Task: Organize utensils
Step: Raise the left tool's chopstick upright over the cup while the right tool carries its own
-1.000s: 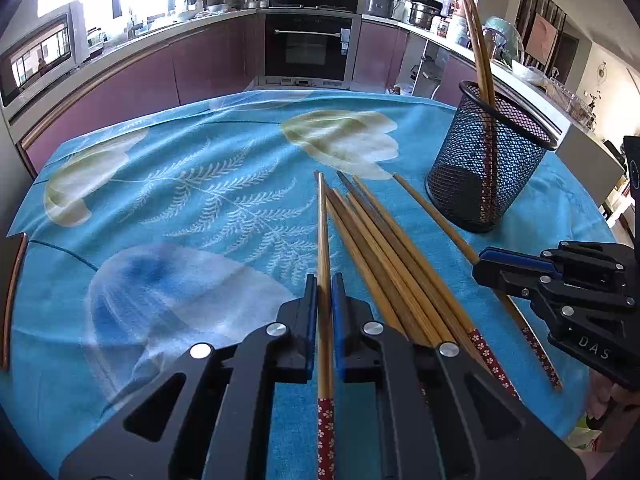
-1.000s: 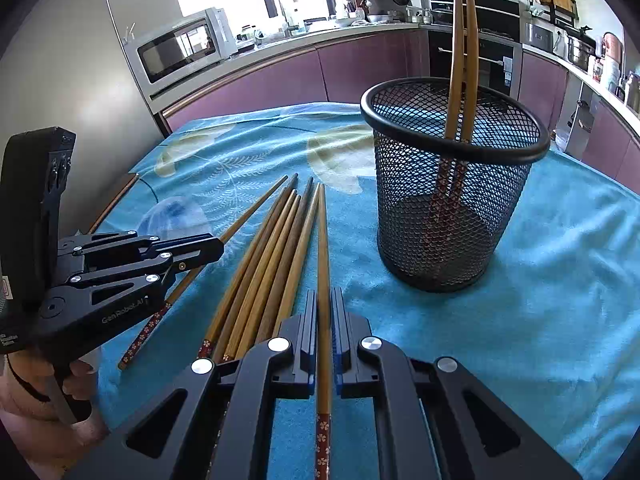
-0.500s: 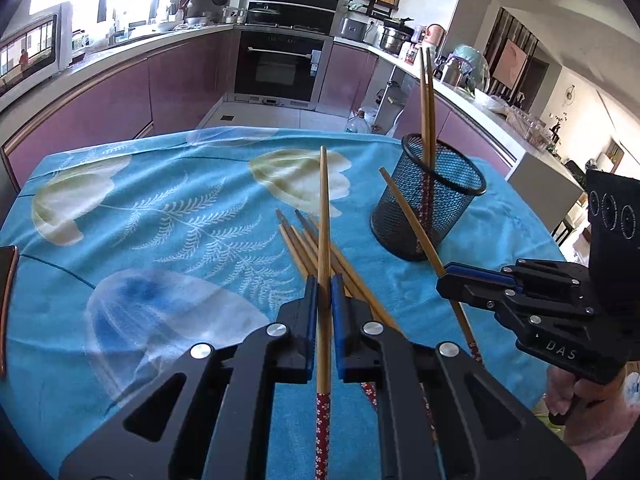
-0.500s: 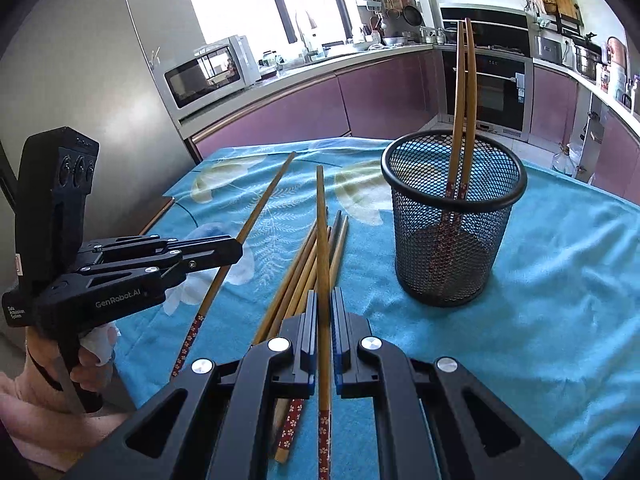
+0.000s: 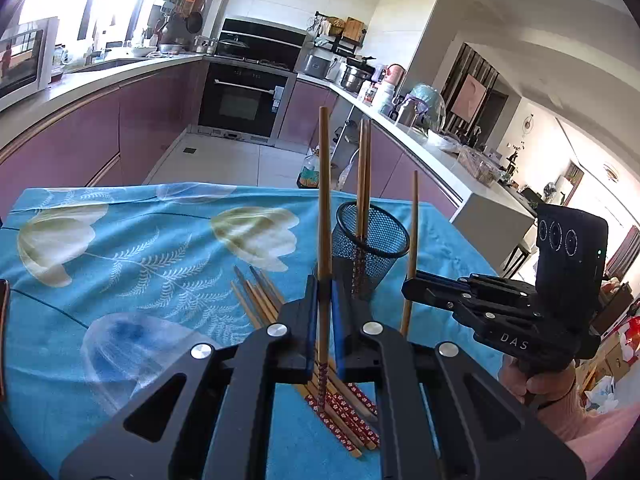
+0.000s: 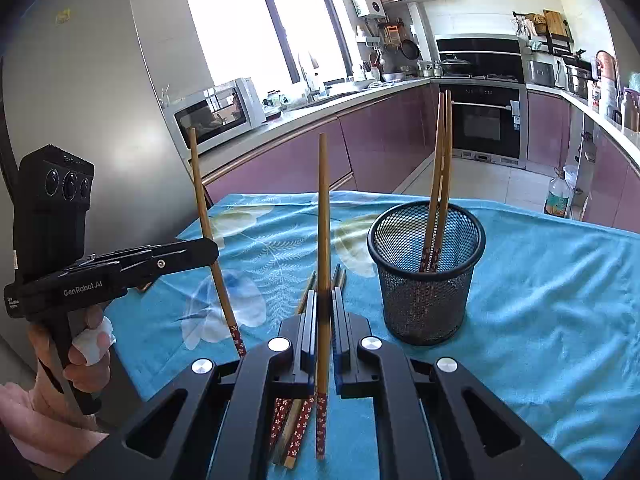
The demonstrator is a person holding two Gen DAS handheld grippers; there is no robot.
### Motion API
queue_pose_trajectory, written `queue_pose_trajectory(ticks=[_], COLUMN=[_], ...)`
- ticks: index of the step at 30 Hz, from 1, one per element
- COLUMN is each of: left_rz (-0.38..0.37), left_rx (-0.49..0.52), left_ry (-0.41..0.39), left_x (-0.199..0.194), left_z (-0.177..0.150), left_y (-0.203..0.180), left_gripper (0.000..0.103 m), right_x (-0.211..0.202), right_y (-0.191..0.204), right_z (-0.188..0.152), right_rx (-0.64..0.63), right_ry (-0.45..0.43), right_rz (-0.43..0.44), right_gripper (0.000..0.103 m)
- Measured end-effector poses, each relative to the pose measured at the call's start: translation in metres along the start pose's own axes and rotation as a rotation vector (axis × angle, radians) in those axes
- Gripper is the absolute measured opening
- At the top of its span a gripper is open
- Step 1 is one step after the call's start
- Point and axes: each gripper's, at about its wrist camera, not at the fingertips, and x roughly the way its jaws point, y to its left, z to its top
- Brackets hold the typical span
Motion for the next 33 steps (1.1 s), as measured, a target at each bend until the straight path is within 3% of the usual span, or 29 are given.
queue_pose_trajectory(ticks=[23,28,33], left_rz=[-0.066,-0.06,-0.035], left_rx=[0.094,0.128,0.153], left_ry=[-0.174,-0.173,-0.122], left_x=[0.002,0.017,0.041], left_z=[0.096,0.11,0.112], left_y=[-0.049,-0.061,-0.068], left_gripper=[0.007,0.007,0.007], right_x=[-0.058,-0.058,-0.046], right_y=[-0.027,-0.037,-0.046], right_z=[0.075,0.087,0.09], right_rx=[-0.038,-0.03,-0.022], right_ry=[-0.23,-0.253,-0.228], right_rz=[-0.04,-0.058,-0.077], right_gripper=[0.006,0.006,0.006])
